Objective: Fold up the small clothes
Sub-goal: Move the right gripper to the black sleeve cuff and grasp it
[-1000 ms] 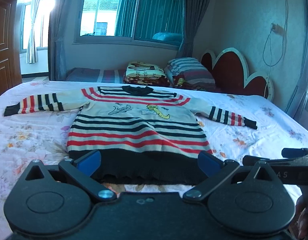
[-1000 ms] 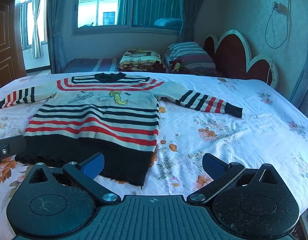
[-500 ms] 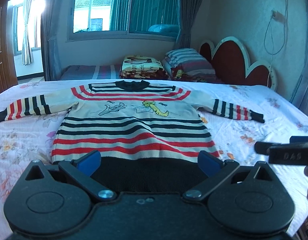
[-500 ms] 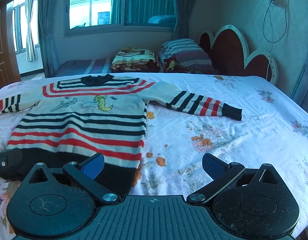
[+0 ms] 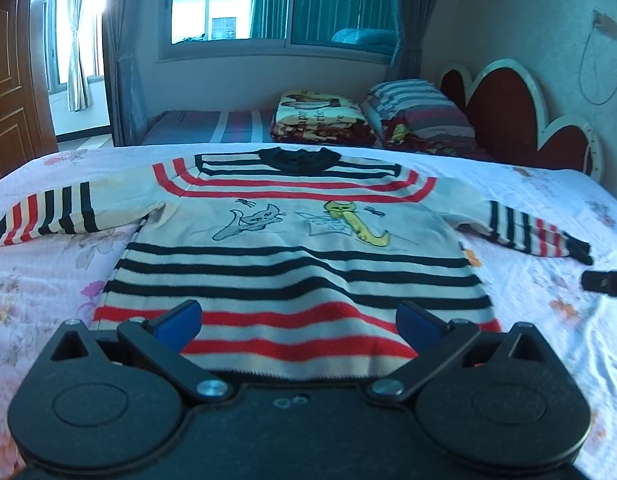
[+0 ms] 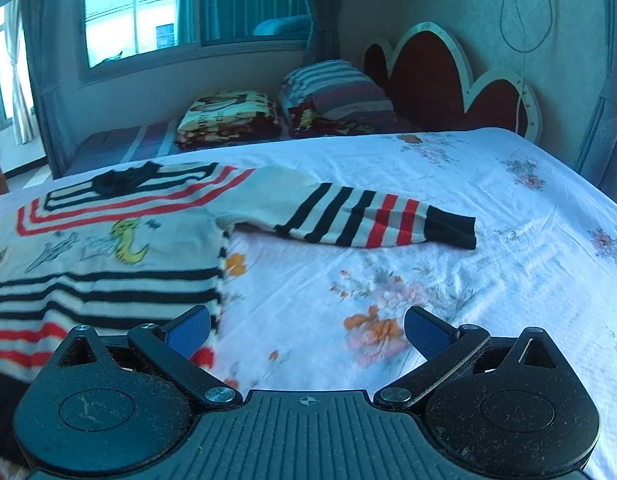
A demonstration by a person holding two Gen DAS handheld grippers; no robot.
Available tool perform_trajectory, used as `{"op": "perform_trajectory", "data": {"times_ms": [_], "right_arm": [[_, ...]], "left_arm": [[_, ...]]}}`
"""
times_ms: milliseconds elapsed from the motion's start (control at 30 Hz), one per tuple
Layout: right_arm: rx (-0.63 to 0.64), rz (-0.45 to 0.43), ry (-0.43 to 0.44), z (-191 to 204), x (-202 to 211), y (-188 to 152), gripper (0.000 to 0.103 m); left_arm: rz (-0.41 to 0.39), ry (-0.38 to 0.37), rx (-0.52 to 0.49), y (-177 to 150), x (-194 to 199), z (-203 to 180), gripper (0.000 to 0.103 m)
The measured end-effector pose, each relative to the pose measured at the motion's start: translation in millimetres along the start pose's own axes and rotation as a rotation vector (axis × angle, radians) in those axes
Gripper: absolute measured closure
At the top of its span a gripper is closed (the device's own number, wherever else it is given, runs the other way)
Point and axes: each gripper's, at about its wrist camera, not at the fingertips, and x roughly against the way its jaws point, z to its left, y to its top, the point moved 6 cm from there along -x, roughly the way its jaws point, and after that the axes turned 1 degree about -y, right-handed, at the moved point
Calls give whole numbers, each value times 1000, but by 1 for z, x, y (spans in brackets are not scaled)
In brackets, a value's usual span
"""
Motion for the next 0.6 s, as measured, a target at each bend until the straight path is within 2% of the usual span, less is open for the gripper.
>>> {"op": "perform_trajectory", "data": {"times_ms": [400,500,600], "right_arm": [[-96,-48,-71,-53,-91,50,1],[-124,-44,-88,-64,-114,57,25],[-160,-30,-105,-76,-135,58,25]], "left_arm": [[-3,54,-28,37,-81,-5,1],[-11,69,-34,44,-98,-6,1],[-13,84,-38,49,-113,-7,1]]}}
